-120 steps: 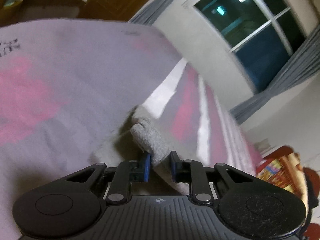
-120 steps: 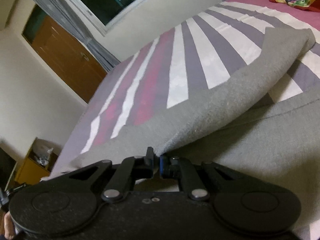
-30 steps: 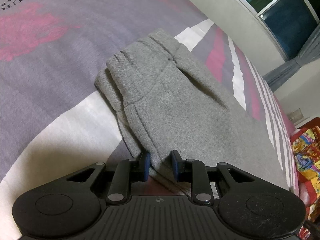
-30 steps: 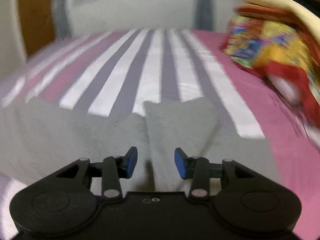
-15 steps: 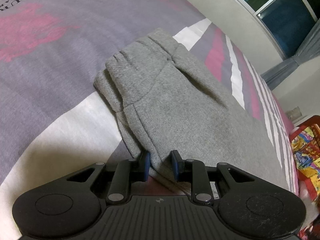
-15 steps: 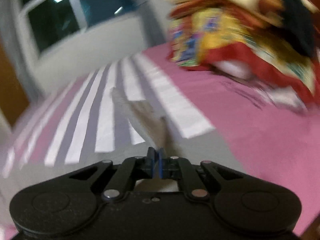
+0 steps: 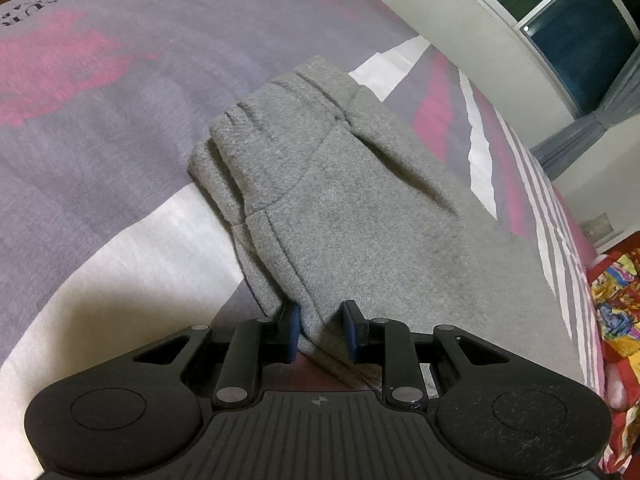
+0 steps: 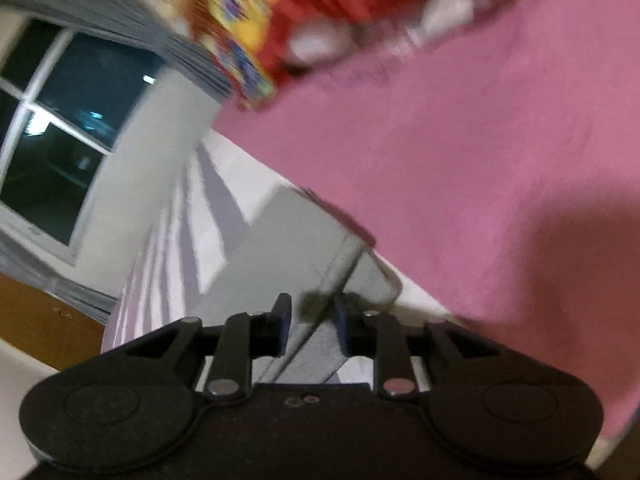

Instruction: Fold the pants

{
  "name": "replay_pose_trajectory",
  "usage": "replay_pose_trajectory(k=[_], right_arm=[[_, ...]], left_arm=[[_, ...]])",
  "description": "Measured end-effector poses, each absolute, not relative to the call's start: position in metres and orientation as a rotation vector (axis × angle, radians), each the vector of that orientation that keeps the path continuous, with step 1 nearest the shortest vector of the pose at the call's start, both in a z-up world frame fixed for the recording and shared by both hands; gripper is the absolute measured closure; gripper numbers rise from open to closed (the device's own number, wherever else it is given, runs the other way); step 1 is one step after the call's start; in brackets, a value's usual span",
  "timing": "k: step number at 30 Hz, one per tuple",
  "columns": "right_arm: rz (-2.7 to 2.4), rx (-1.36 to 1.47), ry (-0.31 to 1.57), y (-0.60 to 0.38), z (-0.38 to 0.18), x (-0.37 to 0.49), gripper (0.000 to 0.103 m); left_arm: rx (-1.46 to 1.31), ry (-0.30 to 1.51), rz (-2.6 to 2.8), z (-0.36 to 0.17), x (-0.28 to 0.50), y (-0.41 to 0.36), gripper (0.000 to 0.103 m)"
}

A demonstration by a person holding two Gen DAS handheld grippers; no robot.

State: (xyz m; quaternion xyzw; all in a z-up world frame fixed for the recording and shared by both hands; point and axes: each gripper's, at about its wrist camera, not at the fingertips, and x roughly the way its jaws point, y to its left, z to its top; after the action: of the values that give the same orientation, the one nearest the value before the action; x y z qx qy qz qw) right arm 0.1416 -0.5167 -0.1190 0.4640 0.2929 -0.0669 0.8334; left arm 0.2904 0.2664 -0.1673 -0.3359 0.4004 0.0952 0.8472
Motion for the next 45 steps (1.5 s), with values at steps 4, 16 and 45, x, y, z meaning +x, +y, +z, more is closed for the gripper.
replay_pose_trajectory(k=[4, 16, 45], right_arm=[[-0.135, 0.912, 0.593, -0.503, -0.102, 0.155, 0.098], [-0.175, 0.881, 0.587, -0.507, -0.111, 0.121, 0.099], [-0.079, 0.757, 0.538, -0.491, -0.062, 0.146, 0.095]], left_arm=[[-0.708, 0.842, 0.211, -0.167, 0.289, 0.265, 0.078], [-0.708, 0.842, 0.204, -0.167, 0.289, 0.266, 0.078], [-0.72, 0.823, 0.207, -0.169, 0.284, 0.265, 0.078]])
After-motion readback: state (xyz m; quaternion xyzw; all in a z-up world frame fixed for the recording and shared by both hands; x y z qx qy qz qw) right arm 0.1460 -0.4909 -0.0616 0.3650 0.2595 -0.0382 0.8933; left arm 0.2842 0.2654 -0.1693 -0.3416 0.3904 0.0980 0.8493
